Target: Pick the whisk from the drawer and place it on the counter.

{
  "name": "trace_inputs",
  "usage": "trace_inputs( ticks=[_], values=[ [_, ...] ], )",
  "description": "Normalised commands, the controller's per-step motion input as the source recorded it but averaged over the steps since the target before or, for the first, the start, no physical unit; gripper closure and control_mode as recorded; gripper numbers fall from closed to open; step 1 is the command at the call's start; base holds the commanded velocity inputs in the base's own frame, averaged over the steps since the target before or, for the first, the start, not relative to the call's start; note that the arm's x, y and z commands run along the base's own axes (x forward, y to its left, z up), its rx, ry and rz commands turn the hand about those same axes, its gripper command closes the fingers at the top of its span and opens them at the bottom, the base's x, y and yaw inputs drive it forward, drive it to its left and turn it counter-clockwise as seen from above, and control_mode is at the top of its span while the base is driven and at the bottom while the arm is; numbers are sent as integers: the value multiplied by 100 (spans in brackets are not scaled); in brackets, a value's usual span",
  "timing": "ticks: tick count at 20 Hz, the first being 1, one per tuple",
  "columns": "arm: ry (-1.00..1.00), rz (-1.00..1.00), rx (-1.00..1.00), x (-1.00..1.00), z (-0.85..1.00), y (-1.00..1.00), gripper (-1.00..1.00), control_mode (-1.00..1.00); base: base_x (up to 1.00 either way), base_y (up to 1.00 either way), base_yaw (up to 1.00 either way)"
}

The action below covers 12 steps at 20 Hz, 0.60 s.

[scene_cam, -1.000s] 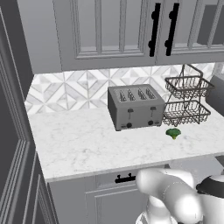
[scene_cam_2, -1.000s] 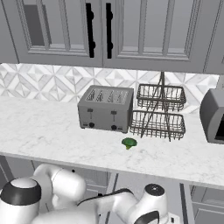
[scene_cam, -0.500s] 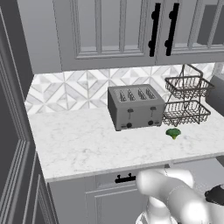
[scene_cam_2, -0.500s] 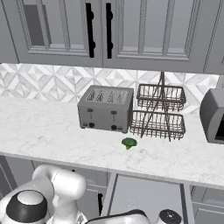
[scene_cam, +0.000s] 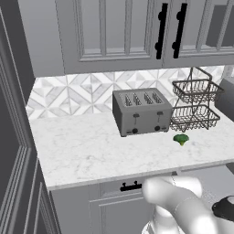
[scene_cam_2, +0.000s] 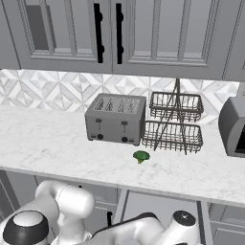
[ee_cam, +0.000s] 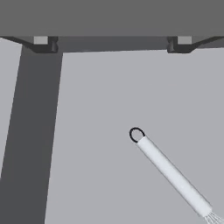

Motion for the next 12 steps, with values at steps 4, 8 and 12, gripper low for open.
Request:
trace_inputs(
  ticks=[4, 8, 12],
  values=[
    [-3, 15, 9, 96, 2, 12, -100, -100, 0, 0, 0],
    [0, 17, 6, 49, 0, 13, -100, -100, 0, 0, 0],
    [0, 16, 0, 5, -27, 7, -100, -100, 0, 0, 0]
  ],
)
